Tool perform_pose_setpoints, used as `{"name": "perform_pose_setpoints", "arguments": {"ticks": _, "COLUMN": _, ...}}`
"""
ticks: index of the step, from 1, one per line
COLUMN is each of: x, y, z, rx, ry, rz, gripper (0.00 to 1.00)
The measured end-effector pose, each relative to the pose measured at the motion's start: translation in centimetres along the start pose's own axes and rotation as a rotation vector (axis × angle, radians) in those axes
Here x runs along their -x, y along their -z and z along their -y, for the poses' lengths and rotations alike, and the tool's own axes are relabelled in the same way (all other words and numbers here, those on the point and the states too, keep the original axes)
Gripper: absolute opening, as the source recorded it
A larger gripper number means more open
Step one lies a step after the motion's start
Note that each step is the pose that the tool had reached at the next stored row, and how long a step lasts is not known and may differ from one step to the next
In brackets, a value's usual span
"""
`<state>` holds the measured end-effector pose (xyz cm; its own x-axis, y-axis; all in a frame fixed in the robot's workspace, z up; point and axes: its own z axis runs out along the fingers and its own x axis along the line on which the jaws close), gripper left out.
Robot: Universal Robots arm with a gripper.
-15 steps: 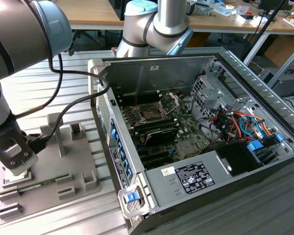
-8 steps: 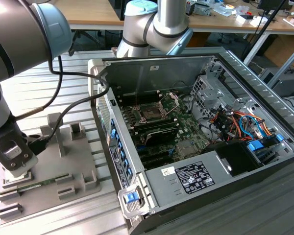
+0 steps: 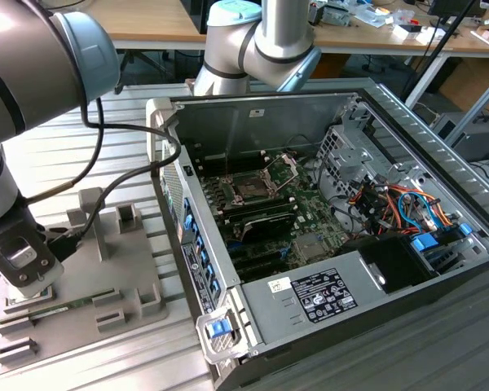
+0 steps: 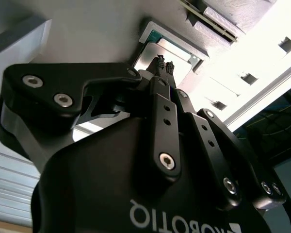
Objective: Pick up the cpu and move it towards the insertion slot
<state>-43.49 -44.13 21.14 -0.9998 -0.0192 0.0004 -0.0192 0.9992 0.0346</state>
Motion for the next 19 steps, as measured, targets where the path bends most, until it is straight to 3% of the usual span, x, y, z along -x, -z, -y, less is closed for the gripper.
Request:
{"name": "perform_pose_setpoints", "arguments": {"ticks": 10, "x": -0.61, "y": -0.41, "z": 0.01, "rx": -0.0017, "ry": 0.000, "rz": -0.0001, "gripper": 0.11}}
{"name": "perform_pose_setpoints", "arguments": {"ticks": 19, "x": -0.64, "y": -0.46, "z": 0.01, "rx": -0.0020, "ry": 0.000, "rz": -0.0002, "gripper": 0.11}}
